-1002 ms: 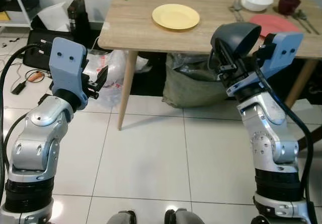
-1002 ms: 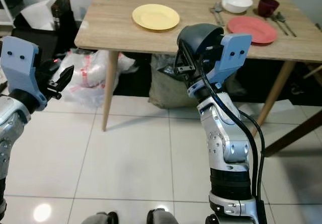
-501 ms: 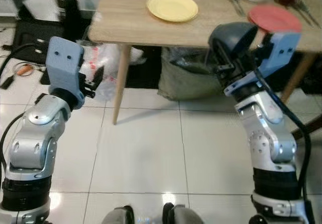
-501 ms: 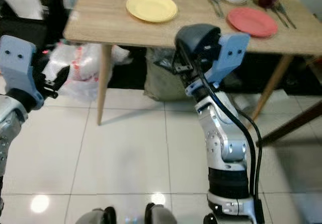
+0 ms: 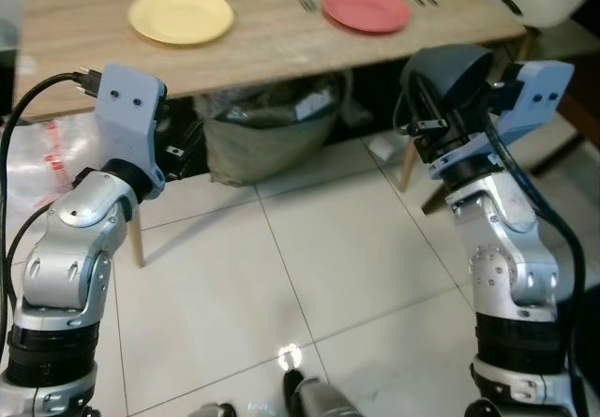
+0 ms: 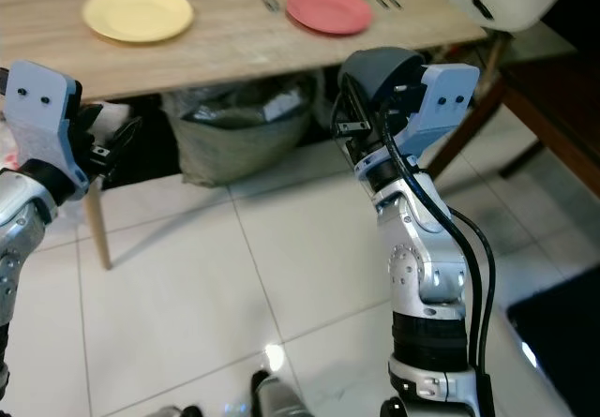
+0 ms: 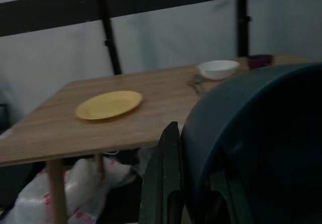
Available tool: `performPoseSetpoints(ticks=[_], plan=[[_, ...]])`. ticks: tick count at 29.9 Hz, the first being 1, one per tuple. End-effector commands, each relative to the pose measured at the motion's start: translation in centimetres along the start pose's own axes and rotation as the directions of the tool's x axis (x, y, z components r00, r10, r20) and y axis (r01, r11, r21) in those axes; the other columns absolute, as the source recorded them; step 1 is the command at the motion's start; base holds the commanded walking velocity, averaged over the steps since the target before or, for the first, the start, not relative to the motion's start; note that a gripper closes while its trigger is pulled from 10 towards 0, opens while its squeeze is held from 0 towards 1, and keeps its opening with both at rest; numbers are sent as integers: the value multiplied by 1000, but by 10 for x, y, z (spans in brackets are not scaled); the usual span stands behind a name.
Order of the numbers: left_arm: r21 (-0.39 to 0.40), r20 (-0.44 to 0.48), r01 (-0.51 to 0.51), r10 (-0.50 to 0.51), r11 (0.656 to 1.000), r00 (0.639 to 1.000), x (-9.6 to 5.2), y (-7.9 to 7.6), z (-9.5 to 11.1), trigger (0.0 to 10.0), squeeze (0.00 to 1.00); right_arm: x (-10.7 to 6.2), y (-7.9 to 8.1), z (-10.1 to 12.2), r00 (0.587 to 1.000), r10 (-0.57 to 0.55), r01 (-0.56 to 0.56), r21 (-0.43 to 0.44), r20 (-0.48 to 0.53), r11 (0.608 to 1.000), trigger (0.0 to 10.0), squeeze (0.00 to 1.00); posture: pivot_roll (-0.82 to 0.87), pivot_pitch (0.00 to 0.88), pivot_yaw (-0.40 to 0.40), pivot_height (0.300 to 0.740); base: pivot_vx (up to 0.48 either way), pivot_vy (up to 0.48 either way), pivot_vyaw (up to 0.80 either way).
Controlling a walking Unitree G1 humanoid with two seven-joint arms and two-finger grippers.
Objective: Setting the table
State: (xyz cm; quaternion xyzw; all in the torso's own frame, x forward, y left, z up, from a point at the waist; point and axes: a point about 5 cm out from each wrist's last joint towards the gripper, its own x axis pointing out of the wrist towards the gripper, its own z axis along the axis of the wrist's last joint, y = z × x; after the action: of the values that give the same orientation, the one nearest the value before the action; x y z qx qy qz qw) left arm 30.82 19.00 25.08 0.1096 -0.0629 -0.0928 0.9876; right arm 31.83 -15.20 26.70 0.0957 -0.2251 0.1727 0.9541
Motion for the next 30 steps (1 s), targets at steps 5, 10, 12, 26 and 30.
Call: performPoseSetpoints(ticks=[5, 10, 12, 26, 30], plan=[[4, -7, 15, -15, 1000, 1000, 1, -3, -2, 10000, 0, -2, -4, 3, 1000, -11, 11, -3, 9, 1000, 10000, 0, -24, 102, 18, 740, 0, 0, -793], [5, -6, 18, -18, 1000, 1000, 1, -3, -2, 10000, 0, -2, -4, 3, 1000, -10, 10, -3, 9, 1000, 10000, 0, -24, 102, 18, 740, 0, 0, -798], [5, -6, 19, -19, 1000, 1000, 1, -3, -2, 10000, 0, -2, -4, 3, 1000, -10, 10, -3, 9, 1000, 10000, 0, -24, 97, 21, 740, 0, 0, -788], [1, -3, 27, -27, 1000, 1000, 1, -5, -3, 10000, 0, -2, -3, 2, 1000, -5, 5, -3, 9, 1000, 10000, 0, -24, 87, 20, 740, 0, 0, -798], [-9, -6, 29, -29, 1000, 1000, 1, -5, -5, 10000, 0, -2, -3, 2, 1000, -6, 6, -4, 9, 1000, 10000, 0, -25, 86, 22, 740, 0, 0, -800]])
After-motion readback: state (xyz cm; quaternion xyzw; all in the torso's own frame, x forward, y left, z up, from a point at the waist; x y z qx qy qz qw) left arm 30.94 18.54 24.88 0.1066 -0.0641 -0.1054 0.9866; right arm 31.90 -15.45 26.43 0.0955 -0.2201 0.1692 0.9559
